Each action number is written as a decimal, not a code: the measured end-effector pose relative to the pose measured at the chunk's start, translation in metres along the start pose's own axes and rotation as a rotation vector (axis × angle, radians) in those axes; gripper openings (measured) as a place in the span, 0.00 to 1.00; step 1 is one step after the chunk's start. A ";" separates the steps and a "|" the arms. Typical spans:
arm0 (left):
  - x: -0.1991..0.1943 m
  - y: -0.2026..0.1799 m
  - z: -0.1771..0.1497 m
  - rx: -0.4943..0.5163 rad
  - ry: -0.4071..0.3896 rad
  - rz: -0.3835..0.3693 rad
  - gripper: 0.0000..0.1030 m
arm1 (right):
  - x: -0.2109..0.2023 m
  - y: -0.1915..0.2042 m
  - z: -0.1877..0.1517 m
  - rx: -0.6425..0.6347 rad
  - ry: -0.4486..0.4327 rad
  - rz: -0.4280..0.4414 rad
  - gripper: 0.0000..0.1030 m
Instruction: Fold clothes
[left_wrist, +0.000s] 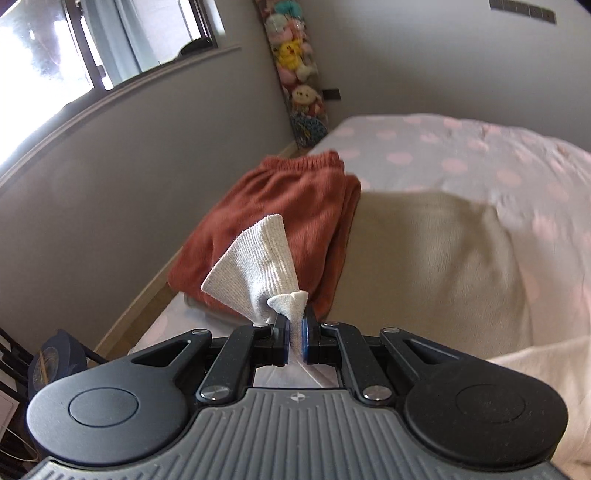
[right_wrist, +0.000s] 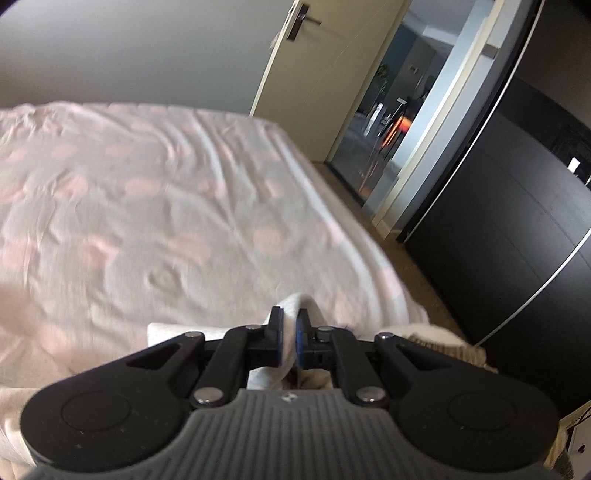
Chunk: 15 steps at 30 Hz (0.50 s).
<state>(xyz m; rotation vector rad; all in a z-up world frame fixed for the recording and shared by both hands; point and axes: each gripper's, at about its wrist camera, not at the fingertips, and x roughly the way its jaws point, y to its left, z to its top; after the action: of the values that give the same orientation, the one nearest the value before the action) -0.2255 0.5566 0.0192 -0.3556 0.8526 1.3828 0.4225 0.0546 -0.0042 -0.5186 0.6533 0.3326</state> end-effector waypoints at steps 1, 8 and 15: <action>0.002 0.000 -0.005 0.011 0.015 -0.009 0.04 | 0.001 0.002 -0.006 -0.015 0.017 0.005 0.08; -0.003 0.003 -0.025 0.086 0.093 -0.084 0.09 | -0.010 -0.005 -0.032 0.035 0.078 0.063 0.15; -0.028 0.000 -0.034 0.179 0.075 -0.117 0.33 | -0.049 -0.020 -0.037 0.058 0.049 0.120 0.42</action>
<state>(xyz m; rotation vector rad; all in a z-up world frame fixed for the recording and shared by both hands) -0.2350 0.5135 0.0167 -0.3156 0.9941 1.1819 0.3769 0.0111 0.0100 -0.4343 0.7412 0.4138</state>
